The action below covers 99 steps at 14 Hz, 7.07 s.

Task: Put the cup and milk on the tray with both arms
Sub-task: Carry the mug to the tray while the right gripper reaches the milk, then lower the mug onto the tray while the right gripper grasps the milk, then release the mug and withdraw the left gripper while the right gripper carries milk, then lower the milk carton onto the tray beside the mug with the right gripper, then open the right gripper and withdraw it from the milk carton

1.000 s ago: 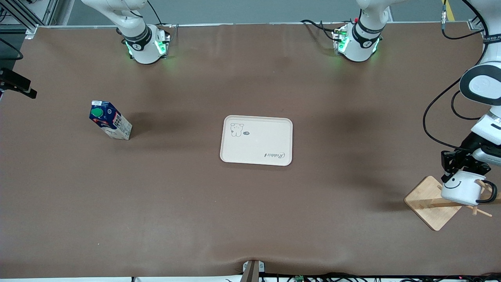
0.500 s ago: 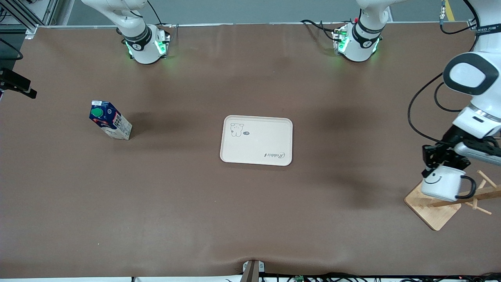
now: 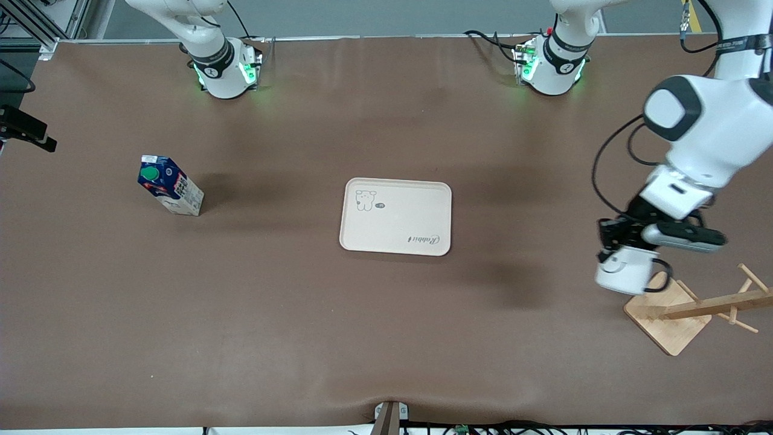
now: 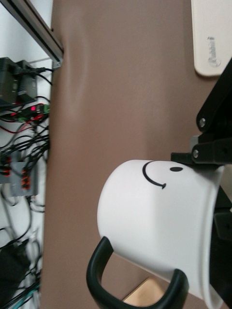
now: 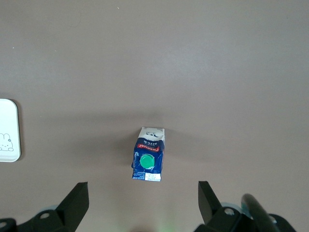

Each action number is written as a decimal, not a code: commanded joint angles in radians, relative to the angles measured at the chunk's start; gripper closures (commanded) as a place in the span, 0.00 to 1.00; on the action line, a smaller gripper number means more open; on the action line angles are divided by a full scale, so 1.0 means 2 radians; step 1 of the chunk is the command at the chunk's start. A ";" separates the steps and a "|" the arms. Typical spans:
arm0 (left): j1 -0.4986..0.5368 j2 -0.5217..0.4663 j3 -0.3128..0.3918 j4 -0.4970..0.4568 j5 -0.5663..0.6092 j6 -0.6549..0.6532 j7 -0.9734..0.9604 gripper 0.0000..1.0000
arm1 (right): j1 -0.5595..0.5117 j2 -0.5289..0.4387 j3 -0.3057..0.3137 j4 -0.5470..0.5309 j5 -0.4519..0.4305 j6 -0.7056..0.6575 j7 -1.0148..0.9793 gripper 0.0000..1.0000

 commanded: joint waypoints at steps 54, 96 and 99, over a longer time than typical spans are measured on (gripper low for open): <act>-0.044 0.066 -0.014 0.301 0.198 -0.466 -0.242 0.00 | 0.178 0.073 0.008 -0.092 0.116 0.017 0.109 1.00; -0.118 -0.106 0.159 0.209 0.114 -0.501 -0.065 0.00 | 0.130 0.210 -0.002 0.236 0.146 -0.116 0.259 0.00; -0.117 -0.106 0.160 0.212 0.114 -0.502 -0.066 0.00 | 0.080 0.169 -0.002 0.219 0.083 -0.125 0.151 0.00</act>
